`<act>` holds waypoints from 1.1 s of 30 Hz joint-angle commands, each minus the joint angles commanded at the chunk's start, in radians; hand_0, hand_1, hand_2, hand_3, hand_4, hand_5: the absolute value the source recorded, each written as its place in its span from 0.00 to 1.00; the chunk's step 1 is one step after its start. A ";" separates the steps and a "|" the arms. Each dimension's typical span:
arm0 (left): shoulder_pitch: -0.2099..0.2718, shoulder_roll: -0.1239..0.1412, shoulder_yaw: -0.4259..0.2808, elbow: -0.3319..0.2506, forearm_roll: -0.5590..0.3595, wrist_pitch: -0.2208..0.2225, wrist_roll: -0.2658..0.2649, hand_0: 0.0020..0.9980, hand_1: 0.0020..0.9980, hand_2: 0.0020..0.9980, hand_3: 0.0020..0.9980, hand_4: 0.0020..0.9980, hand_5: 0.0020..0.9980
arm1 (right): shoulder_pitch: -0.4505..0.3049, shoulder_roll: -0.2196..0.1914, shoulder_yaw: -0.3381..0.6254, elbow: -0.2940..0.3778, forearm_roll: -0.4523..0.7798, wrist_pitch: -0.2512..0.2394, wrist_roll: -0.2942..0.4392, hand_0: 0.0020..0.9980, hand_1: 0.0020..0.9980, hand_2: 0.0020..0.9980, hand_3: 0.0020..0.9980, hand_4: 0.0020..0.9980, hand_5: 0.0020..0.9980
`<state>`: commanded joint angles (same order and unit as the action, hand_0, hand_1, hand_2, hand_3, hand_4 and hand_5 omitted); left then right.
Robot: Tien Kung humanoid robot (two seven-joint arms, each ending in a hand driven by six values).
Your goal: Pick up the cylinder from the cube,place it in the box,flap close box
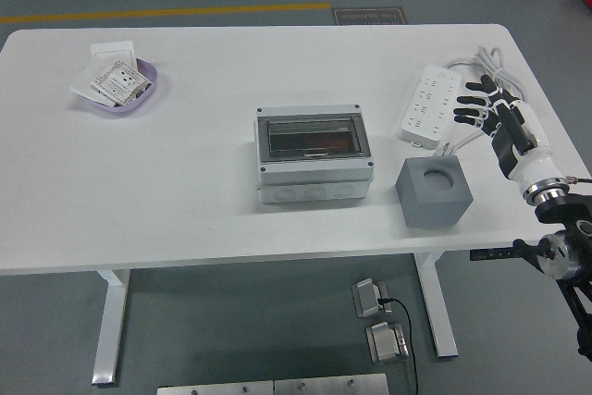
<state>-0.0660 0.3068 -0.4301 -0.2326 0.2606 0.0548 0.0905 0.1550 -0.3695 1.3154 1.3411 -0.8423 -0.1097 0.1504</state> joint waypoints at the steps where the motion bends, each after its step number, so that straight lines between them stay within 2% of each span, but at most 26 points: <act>1: 0.000 -0.001 -0.008 -0.002 0.007 0.000 0.000 0.64 0.65 0.61 0.65 0.61 0.14 | -0.002 0.000 0.004 0.001 -0.002 0.000 0.000 0.62 0.54 0.59 0.61 0.89 0.67; 21: -0.010 -0.006 0.002 -0.001 -0.007 0.003 0.005 0.64 0.65 0.61 0.64 0.61 0.14 | -0.004 0.000 0.023 0.010 -0.032 -0.002 -0.005 0.63 0.55 0.59 0.61 0.89 0.67; 33: -0.005 -0.001 0.044 0.007 -0.047 0.004 0.006 0.64 0.65 0.61 0.64 0.61 0.15 | 0.009 -0.008 0.004 0.004 -0.033 -0.009 0.002 0.64 0.55 0.59 0.61 0.89 0.68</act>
<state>-0.0712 0.3058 -0.3863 -0.2258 0.2139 0.0591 0.0962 0.1643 -0.3775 1.3195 1.3448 -0.8756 -0.1190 0.1525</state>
